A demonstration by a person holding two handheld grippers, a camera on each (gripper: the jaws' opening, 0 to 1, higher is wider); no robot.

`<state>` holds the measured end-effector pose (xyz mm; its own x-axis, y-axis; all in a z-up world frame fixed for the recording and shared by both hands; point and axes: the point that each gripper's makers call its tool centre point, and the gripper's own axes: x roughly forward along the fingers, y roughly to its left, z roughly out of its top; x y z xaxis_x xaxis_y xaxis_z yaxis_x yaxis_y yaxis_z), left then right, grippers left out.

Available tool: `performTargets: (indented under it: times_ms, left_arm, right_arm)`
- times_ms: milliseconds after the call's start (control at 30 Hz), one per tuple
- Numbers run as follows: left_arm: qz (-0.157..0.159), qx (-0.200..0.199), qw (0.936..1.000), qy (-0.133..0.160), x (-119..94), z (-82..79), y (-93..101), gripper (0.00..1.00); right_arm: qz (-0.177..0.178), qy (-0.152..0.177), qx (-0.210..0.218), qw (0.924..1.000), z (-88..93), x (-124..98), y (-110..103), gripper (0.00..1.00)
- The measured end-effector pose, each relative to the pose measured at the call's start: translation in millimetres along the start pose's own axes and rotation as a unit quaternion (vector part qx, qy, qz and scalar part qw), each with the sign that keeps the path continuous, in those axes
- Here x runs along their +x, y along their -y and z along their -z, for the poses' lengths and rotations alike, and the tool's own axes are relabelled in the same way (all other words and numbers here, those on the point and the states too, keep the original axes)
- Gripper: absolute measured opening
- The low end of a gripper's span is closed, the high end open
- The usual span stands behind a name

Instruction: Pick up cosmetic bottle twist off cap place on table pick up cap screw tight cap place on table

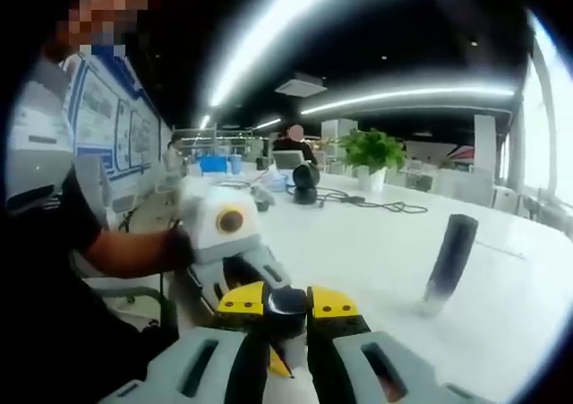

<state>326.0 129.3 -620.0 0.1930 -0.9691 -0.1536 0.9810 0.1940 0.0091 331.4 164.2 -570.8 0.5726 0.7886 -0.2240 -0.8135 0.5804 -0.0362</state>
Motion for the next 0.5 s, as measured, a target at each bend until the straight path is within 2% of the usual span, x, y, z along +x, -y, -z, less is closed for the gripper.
performTargets:
  times_ms: [233,500]
  left_arm:
    - [-0.001,-0.003,1.0000,0.000,0.2,0.3,-0.7,0.10]
    - [-0.001,-0.003,1.0000,0.000,0.4,0.4,-1.1,0.10]
  right_arm:
    - [0.073,-0.007,0.025,0.9970,1.1,-1.8,5.0,0.10]
    - [0.133,-0.001,0.038,0.9904,1.5,-4.2,6.9,0.10]
